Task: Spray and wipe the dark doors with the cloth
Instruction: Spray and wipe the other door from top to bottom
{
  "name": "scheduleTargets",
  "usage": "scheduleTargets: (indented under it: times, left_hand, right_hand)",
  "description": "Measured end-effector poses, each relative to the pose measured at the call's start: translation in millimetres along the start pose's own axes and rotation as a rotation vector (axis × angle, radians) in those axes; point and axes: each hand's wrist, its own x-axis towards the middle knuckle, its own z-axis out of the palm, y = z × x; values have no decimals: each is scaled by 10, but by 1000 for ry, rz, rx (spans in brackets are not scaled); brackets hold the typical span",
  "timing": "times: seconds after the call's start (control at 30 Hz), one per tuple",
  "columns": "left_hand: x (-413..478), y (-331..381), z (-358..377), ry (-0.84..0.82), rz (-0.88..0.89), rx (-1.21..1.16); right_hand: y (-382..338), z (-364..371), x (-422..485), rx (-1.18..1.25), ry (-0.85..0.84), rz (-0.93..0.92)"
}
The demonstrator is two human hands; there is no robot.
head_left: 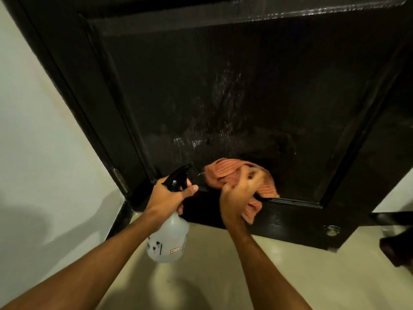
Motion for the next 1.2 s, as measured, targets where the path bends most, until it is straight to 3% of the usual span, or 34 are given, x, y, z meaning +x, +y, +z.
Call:
scheduleTargets:
  times: [0.07,0.13,0.27,0.33,0.43,0.53,0.63,0.73,0.87,0.93,1.0,1.07,1.13,1.2]
  left_hand:
    - [-18,-41,-81,7,0,8]
    - [-34,-53,-131,-3,-1,6]
    - [72,-60,-284,-7,-1,-1]
    - [136,-115,-367,-1,8,-18]
    - [204,-237,-386,8,0,-24]
    - [246,-257,-357,21,-3,-70]
    - [311,-223,-412,34,18,-74]
    - [353,-221,-461,8,24,-62]
    - [366,-309,-486,10,-14,-69]
    - [337,-360,-453,2,-38,-52]
    - [282,-417,-438,18,-63,-43]
    - [266,-457,-483,56,-66,-35]
    - [299,-458,-598,102,-57,-49]
    - [355,-491,-725,145,-53,-76]
  right_hand:
    - [86,133,-203,-96,-262,-78]
    - [11,18,-125,-50,-260,-74]
    - [-288,-410,537,74,387,-175]
    - [-306,-415,757,10,461,-278]
    - [-175,-114,465,-127,55,-441]
    - [281,164,40,-579,-394,-856]
    - [426,264,129,-738,-622,-1030]
    - [110,207,583,-727,-456,-1209]
    - [-315,131,1015,-747,-240,-1176]
    - [-149,133,915,-782,-303,-1322]
    - [135,89,791,-872,-519,-1580]
    - [140,26,803,-929,-692,-1679]
    - [-208,75,914,-840,-642,-1667]
    - [-691,222,1049,-817,-474,-1538]
